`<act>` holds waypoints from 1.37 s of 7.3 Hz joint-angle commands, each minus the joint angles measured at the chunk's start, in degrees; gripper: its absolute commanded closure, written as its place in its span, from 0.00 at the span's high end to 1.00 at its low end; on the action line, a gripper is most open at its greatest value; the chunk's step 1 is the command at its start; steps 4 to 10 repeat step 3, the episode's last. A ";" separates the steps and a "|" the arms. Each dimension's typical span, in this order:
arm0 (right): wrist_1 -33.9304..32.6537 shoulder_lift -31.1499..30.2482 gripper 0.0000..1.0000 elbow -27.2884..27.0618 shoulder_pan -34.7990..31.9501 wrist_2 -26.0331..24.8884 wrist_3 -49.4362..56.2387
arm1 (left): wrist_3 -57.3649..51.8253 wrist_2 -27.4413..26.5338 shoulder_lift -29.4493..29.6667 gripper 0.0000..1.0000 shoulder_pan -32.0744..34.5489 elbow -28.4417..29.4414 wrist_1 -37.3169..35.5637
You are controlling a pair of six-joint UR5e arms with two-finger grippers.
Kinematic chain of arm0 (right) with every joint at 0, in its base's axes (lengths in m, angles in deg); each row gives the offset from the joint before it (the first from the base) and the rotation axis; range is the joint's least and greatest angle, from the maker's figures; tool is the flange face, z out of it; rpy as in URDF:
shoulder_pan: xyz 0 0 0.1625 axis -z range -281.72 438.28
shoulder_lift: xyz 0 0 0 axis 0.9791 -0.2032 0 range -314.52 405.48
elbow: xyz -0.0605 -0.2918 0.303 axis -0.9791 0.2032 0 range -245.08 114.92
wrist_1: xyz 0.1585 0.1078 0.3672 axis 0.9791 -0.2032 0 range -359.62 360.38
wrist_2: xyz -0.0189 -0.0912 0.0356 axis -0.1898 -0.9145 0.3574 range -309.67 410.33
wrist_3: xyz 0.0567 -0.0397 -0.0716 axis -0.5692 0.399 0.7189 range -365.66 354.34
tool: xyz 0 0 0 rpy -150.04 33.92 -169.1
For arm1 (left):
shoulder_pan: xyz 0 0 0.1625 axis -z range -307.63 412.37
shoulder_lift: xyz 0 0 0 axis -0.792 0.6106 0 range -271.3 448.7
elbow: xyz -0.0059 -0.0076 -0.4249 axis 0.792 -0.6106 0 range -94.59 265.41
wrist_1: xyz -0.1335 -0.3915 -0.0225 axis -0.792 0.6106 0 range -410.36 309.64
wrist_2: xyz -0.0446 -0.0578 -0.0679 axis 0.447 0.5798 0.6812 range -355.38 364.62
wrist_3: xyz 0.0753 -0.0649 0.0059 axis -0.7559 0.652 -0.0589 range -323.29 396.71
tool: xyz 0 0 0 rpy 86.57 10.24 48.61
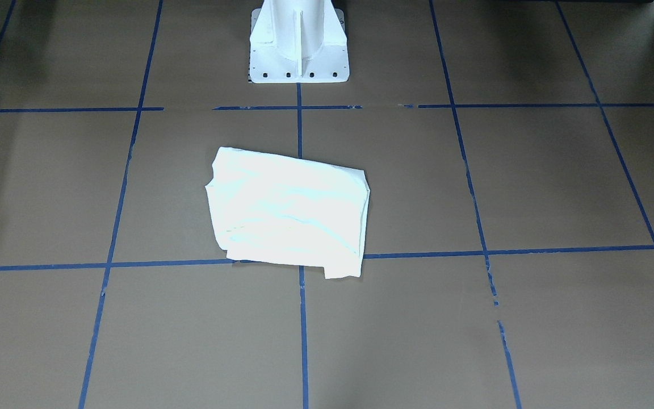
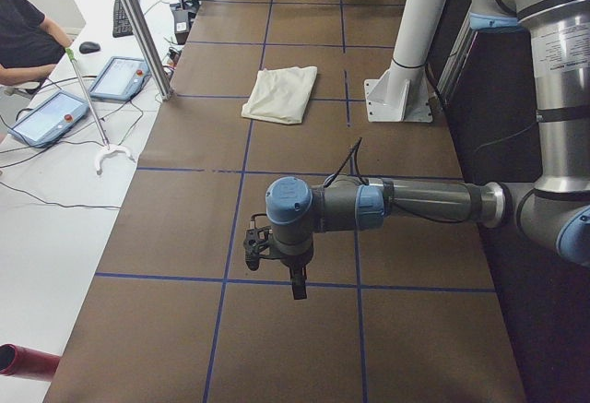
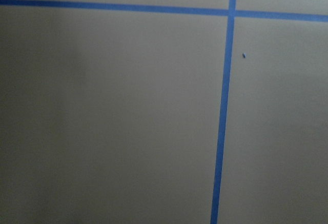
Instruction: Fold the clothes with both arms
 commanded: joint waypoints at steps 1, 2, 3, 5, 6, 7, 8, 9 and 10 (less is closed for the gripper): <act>0.00 -0.08 1.00 0.17 0.00 0.09 0.22 | -0.01 0.16 -0.01 1.00 -0.01 -0.03 0.06; 0.00 -0.08 1.00 0.34 0.00 0.00 0.04 | -0.01 0.34 -0.01 1.00 -0.01 -0.03 0.06; 0.00 -0.08 1.00 0.34 0.00 0.00 0.04 | -0.01 0.43 0.08 1.00 -0.01 0.06 0.06; 0.00 -0.08 1.00 0.34 0.00 0.00 0.04 | -0.01 0.43 0.08 1.00 -0.01 0.06 0.06; 0.00 -0.08 1.00 0.34 0.00 0.00 0.04 | -0.01 0.43 0.08 1.00 -0.01 0.06 0.06; 0.00 -0.08 1.00 0.34 0.00 0.00 0.04 | -0.01 0.43 0.08 1.00 -0.01 0.06 0.06; 0.00 -0.08 1.00 0.34 0.00 0.00 0.04 | -0.01 0.43 0.08 1.00 -0.01 0.06 0.06; 0.00 -0.08 1.00 0.34 0.00 0.00 0.04 | -0.01 0.43 0.08 1.00 -0.01 0.06 0.06; 0.00 -0.08 1.00 0.34 0.00 0.00 0.04 | -0.01 0.43 0.08 1.00 -0.01 0.06 0.06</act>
